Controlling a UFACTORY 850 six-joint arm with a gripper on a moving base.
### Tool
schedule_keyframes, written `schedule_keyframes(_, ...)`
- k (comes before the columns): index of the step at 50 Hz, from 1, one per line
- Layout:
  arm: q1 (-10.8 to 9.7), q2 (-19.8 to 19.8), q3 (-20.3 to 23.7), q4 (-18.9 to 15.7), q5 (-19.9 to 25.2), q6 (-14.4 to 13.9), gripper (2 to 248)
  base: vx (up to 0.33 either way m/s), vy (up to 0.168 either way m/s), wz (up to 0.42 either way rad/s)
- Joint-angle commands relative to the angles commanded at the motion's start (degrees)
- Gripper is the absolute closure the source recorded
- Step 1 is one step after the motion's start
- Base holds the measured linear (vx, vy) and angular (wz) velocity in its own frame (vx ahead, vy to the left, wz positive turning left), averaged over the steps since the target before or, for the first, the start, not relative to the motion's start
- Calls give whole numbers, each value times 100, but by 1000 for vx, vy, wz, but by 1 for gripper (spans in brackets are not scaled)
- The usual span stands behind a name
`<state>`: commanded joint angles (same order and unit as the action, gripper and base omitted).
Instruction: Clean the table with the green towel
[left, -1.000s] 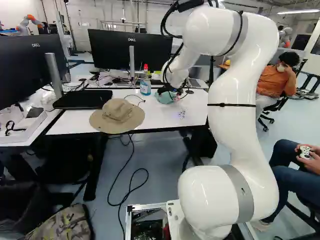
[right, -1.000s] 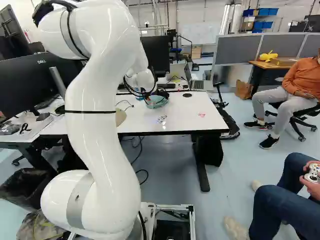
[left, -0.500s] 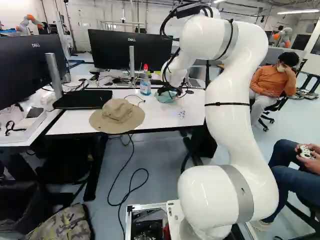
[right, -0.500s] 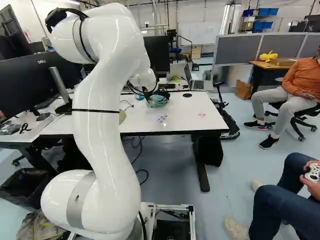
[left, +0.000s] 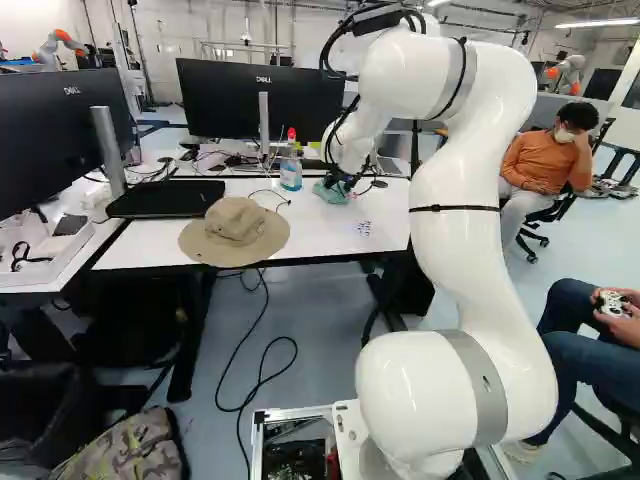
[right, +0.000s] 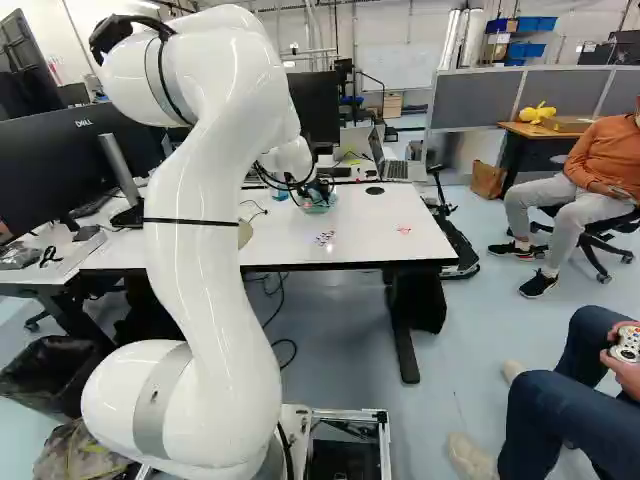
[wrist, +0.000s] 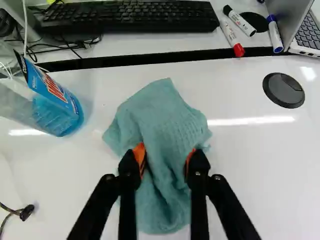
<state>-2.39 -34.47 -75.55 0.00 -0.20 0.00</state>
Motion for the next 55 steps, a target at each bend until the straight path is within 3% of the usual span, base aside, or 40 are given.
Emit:
schedule_keyframes(3,0,0,0,0,0,0,143,0,0,0)
schedule_keyframes(4,0,0,0,0,0,0,176,0,0,0)
schedule_keyframes(9,0,0,0,0,0,0,176,0,0,0)
schedule_keyframes(10,0,0,0,0,0,0,200,0,0,0)
schedule_keyframes(36,46,183,54,0,-7,0,202,0,0,0)
schedule_keyframes(55,204,626,364,0,-163,0,202,0,0,0)
